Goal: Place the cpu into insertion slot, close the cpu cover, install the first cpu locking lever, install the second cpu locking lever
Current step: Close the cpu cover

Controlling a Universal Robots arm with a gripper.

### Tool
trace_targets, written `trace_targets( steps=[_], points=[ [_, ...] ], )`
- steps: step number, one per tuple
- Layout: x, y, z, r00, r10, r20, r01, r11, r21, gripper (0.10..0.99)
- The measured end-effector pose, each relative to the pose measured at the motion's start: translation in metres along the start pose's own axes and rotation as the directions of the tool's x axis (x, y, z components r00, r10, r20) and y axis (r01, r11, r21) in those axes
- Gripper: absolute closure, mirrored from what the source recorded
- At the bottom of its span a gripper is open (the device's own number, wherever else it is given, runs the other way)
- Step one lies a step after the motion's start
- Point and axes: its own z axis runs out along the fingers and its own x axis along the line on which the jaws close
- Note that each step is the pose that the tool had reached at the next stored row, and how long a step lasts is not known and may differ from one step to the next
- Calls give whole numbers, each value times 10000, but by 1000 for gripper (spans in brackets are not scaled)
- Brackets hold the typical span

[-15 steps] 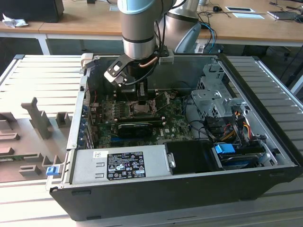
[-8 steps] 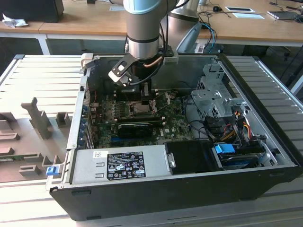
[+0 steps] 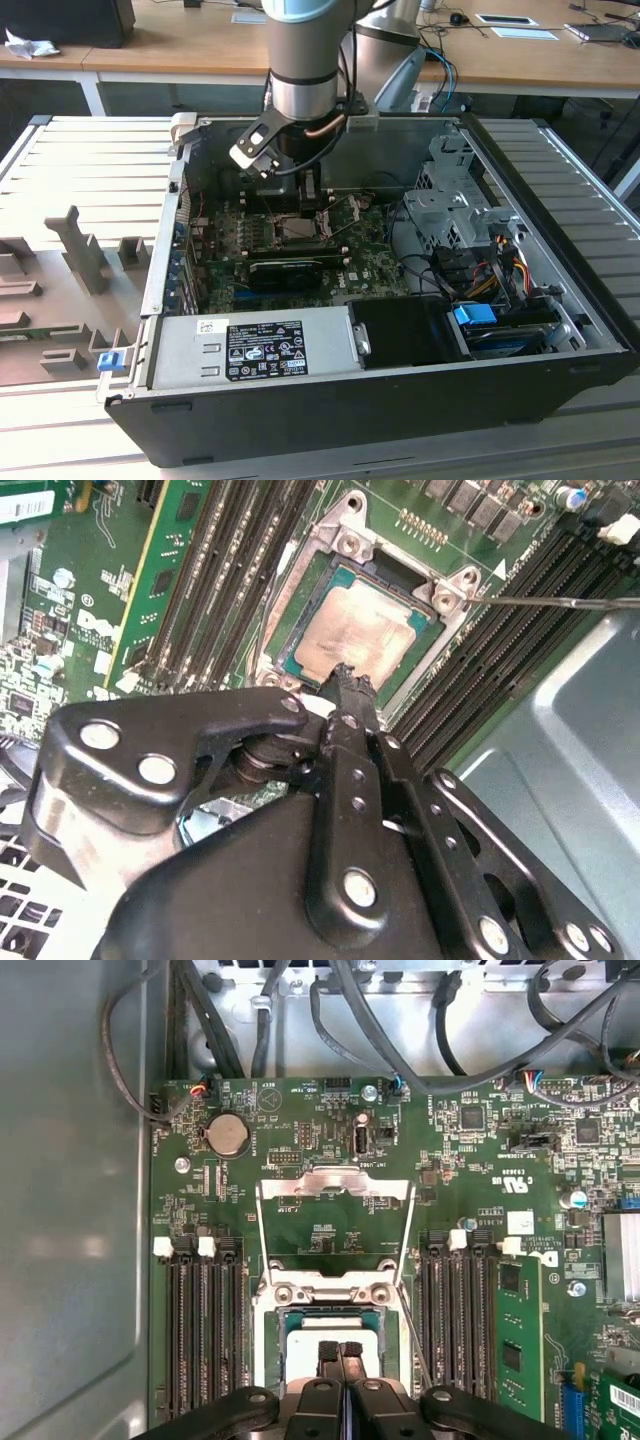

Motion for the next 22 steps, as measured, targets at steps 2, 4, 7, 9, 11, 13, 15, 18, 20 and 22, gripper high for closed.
trace_targets(
  steps=[2, 4, 7, 9, 11, 13, 15, 18, 20, 22],
  points=[
    [0, 1, -11, 10000, 0, 1, 0, 10000, 1, 980],
    [1, 1, -16, 10000, 1, -2, -1, 10000, -1, 980],
    [0, 3, -43, 10000, 0, 1, 0, 10000, 0, 980],
    [1, 5, -66, 10000, 1, 0, -1, 10000, 1, 980],
    [1, 6, -87, 10000, 1, 1, -1, 10000, 0, 980],
    [1, 7, -103, 10000, 1, 0, -1, 10000, 0, 980],
    [1, 8, -114, 10000, 1, 0, -1, 10000, 0, 980],
    [2, 10, -145, 10000, 1, 0, -1, 10000, 0, 980],
    [2, 11, -159, 10000, 0, 0, 0, 10000, 0, 980],
    [2, 12, -167, 10000, 0, 0, 0, 10000, 0, 980]
  ],
)
